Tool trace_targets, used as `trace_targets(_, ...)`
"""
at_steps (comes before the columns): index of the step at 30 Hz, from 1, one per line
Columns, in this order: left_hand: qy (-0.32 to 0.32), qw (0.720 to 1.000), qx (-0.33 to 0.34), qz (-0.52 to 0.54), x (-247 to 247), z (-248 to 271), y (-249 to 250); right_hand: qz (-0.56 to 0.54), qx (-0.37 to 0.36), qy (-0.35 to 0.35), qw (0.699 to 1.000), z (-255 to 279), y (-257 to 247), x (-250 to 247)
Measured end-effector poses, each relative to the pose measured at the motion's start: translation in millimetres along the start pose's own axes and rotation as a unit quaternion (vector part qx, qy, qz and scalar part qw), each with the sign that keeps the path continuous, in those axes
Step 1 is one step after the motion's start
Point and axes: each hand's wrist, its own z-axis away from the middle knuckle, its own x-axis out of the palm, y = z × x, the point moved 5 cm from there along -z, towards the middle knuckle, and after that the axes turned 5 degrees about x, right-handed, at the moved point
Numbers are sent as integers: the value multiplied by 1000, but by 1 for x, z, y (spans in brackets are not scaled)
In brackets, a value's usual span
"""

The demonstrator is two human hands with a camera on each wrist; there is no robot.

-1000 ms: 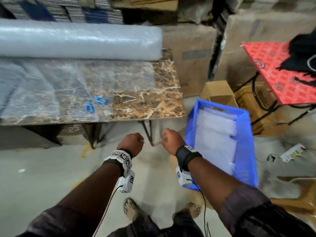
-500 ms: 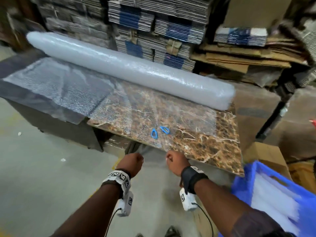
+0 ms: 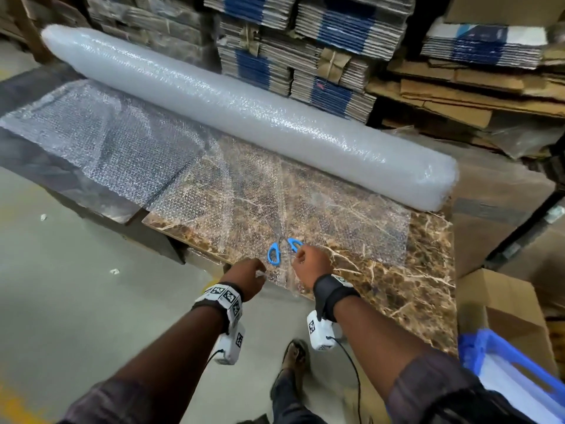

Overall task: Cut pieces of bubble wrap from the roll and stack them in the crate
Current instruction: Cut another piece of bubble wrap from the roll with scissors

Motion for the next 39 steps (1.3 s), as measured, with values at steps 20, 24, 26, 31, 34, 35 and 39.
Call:
trace_targets(20,-4,996,-75,-46,12,-72,-18,259,25,-36,965,-97,-9,39)
trace_targets(24,9,996,-47,-73,13,-68,-27,286,23,-45,957,-93,-1,32)
trace_targets(26,11,997,-42,-68,14,-67,-32,291,21,-40,956,-91,3,34)
trace_targets(31,17,997,-30,-62,15,-63,-38,302,5,-56,952,-82,3,34)
trace_targets(34,13,997,-23,-78,13,-61,-40,297,5,-73,952,-82,3,24)
trace_targets(35,11,996,-22,-82,14,-60,-40,284,11,-84,955,-82,5,22)
trace_targets(39,1,995,-29,-95,14,-56,-41,145,47,-136,979,-93,22,11)
